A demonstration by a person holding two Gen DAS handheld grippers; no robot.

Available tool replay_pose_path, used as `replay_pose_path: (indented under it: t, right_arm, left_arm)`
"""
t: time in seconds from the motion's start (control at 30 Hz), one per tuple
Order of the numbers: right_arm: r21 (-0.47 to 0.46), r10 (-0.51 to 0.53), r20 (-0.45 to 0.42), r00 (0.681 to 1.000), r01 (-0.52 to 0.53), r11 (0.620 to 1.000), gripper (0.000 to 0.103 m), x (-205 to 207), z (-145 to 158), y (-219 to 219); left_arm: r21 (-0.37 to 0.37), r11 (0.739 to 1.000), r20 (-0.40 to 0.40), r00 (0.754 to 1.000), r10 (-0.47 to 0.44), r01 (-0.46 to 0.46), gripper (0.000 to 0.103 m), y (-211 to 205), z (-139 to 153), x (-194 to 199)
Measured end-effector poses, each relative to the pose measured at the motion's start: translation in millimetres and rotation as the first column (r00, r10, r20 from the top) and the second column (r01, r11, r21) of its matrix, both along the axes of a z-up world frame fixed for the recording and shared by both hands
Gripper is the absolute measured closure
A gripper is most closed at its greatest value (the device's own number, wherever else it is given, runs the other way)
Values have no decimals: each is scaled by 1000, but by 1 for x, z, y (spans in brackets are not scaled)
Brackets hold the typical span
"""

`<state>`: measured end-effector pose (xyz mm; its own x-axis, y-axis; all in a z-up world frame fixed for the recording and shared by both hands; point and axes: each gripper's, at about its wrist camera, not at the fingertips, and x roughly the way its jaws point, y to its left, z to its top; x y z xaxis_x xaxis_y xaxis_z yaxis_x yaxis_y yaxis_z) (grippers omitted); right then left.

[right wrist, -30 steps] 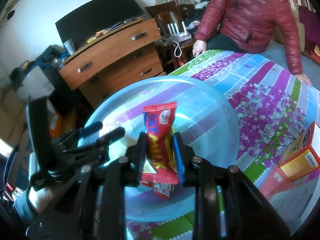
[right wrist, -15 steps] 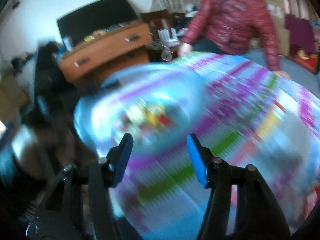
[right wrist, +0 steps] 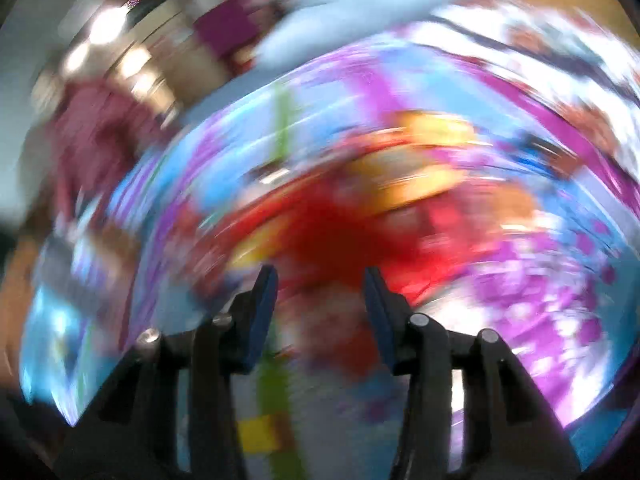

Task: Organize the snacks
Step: 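Move both open tools back to the snack pile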

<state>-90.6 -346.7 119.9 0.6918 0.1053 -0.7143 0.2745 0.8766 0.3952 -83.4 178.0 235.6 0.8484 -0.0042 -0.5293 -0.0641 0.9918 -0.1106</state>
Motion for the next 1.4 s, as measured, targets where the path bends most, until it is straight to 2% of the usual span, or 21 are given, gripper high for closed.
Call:
replay_pose_path:
  t: [0.1,0.2,0.37,0.43,0.5,0.57,0.67,0.77,0.87,1.0,1.1,1.2,1.3,1.33,1.4]
  right_arm:
    - [87,-103,-18,995,104,991,57,14,-20,-38]
    - [163,-116,-35,993,120,979,56,35,-38,-39]
    - [150,63,9,998,-64,987,57,68,-34,27]
    - [197,135,0,991,-133,971,57,78,-38,53]
    - [207,222,-7,975,-216,954,57,84,-40,82]
    - [229,330,6,944,-323,918,57,90,-38,110]
    - [189,404,85,911,-413,891,57,72,-10,127]
    - [146,389,140,910,-408,901,51,52,18,105]
    - [101,301,133,944,-315,944,48,27,32,57]
    - [76,209,36,977,-211,974,47,-7,20,9]
    - [48,241,-60,969,-239,970,47,-26,3,4]
    - [-71,386,-145,911,-398,914,47,-34,-10,38]
    - [-253,545,-206,813,-582,773,47,-36,-17,87]
    - [-327,602,-230,765,-643,693,47,-33,-19,106]
    - [-409,642,-276,715,-692,595,48,-27,-26,126]
  left_arm:
    - [12,999,-35,999,-41,42,23,-24,-7,5]
    - [17,998,-67,995,-67,69,23,-41,-13,9]
    - [38,995,-110,990,-82,87,23,-58,-25,14]
    - [37,995,-128,988,-88,93,23,-61,-28,16]
    - [42,994,-138,986,-93,100,23,-65,-30,15]
    - [48,993,-147,984,-97,105,23,-68,-33,14]
    - [51,992,-162,981,-107,116,23,-70,-38,11]
    - [49,990,-179,976,-124,135,23,-72,-44,9]
    - [37,988,-195,971,-139,149,23,-76,-51,9]
    - [5,985,-222,961,-166,171,23,-84,-64,11]
    - [-6,980,-238,951,-195,199,23,-92,-70,14]
    - [-12,977,-249,945,-211,215,23,-99,-74,15]
    - [-13,976,-264,941,-214,219,23,-102,-78,16]
    - [-15,976,-270,939,-214,218,23,-102,-79,16]
    - [-17,977,-278,938,-208,212,23,-102,-82,16]
